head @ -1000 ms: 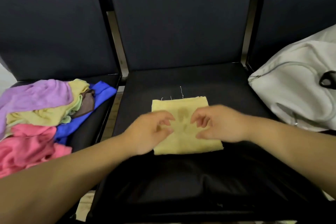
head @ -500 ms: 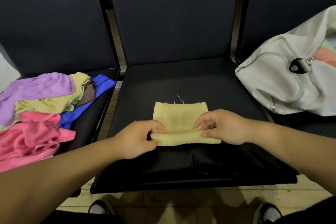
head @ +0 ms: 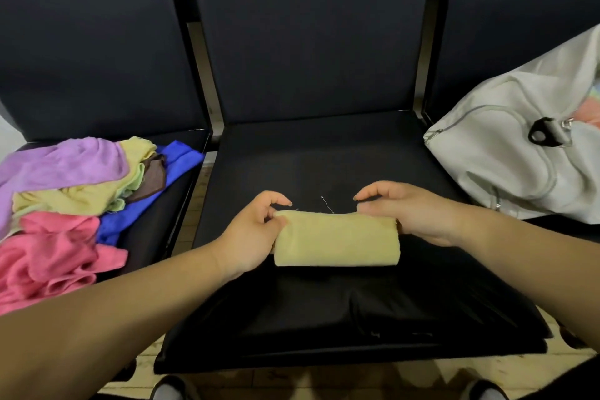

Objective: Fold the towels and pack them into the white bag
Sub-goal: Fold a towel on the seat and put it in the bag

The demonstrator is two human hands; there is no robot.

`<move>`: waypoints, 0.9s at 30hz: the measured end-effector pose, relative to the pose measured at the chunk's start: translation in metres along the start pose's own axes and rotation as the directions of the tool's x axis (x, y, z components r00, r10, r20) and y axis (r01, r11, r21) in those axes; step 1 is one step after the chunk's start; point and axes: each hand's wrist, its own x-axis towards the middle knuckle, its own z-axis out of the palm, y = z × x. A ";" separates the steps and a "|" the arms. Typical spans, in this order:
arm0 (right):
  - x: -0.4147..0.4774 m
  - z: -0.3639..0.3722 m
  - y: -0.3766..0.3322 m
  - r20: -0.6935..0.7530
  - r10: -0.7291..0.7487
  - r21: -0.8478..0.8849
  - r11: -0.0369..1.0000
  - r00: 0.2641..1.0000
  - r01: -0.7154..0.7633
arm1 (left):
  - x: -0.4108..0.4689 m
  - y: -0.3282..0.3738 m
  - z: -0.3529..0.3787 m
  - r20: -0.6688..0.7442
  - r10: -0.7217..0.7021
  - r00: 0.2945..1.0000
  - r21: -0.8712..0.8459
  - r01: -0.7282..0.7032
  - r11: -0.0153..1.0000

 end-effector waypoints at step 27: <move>0.056 0.004 -0.001 0.319 -0.094 -0.622 0.730 0.943 0.284 | 0.026 -0.015 -0.008 0.248 0.196 0.949 0.644 -0.312 0.699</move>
